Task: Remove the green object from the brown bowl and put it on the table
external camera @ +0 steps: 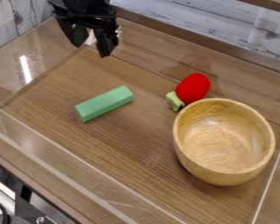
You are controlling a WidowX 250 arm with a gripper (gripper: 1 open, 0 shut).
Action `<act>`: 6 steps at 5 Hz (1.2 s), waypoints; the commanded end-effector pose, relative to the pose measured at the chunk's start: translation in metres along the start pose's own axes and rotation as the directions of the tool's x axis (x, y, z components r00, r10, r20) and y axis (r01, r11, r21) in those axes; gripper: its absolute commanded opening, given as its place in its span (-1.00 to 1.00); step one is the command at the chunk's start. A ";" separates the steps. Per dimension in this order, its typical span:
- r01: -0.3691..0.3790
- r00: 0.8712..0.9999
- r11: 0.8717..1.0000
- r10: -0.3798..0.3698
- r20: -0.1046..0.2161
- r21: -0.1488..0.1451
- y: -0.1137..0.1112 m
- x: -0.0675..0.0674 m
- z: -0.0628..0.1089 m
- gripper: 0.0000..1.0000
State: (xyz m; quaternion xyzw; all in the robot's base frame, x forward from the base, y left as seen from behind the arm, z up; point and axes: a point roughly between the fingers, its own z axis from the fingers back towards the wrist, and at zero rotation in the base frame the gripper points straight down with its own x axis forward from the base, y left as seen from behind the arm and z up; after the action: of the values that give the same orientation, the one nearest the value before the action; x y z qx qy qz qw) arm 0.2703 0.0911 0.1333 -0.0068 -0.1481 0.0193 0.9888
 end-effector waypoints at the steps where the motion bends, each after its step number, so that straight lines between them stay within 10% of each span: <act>1: 0.066 0.996 0.998 -0.066 0.059 0.016 0.003 0.016 0.017 1.00; 6: 0.030 0.998 0.999 -0.029 0.058 -0.018 0.018 0.000 0.021 1.00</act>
State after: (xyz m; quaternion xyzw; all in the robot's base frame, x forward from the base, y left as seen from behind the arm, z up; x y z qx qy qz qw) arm 0.2618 0.1062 0.1407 -0.0235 -0.1552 0.0015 0.9876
